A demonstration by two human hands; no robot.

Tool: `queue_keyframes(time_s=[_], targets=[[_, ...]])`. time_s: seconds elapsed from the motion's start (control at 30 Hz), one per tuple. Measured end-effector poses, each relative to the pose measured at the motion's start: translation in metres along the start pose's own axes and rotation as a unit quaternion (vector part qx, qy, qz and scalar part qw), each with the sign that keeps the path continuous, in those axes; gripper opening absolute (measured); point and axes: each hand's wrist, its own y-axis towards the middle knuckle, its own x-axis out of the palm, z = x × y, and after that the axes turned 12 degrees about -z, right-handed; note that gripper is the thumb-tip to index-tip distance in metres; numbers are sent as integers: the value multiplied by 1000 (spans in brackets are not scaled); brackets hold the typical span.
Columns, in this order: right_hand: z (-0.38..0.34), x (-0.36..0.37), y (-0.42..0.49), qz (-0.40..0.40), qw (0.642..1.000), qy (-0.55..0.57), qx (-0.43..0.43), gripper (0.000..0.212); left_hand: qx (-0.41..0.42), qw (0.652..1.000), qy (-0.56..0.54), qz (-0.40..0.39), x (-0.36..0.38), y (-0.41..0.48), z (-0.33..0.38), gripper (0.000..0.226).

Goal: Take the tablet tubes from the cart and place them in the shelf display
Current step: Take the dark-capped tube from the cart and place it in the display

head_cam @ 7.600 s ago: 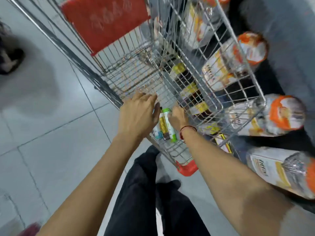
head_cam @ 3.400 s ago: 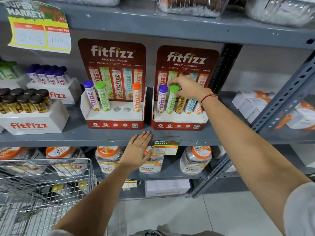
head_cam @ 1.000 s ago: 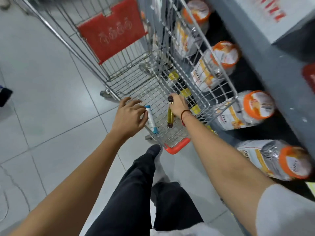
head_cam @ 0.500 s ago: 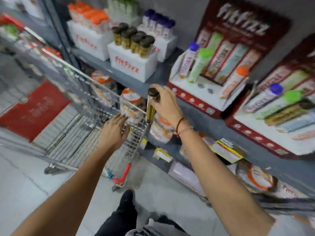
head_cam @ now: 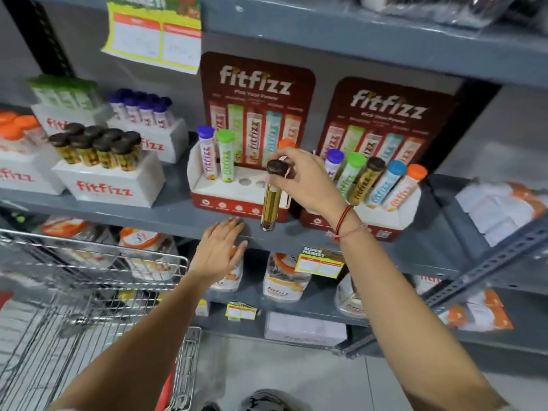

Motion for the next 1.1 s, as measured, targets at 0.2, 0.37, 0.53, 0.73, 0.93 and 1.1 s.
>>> queue_keyframes(time_s=[0.2,0.37,0.53,0.73,0.93,1.1], targets=[[1,-9,0,28,999,-17,13,36,28,999,23,-14,5,2,-10,61],[-2,-9,3,-15,999,-30,13,28,39,998,29,-30,6,1,-14,71],[-5,-20,11,-62,997,-37,11,23,43,998,25,-33,6,2,-17,73],[-14,-34,22,-69,995,-71,0,14,47,998,22,-27,8,2,-19,71],[-21,-26,29,-17,992,-121,-14,13,52,998,19,-18,9,3,-20,67],[-23,-15,32,10,992,-129,-11,22,53,998,23,-17,12,5,-22,70]])
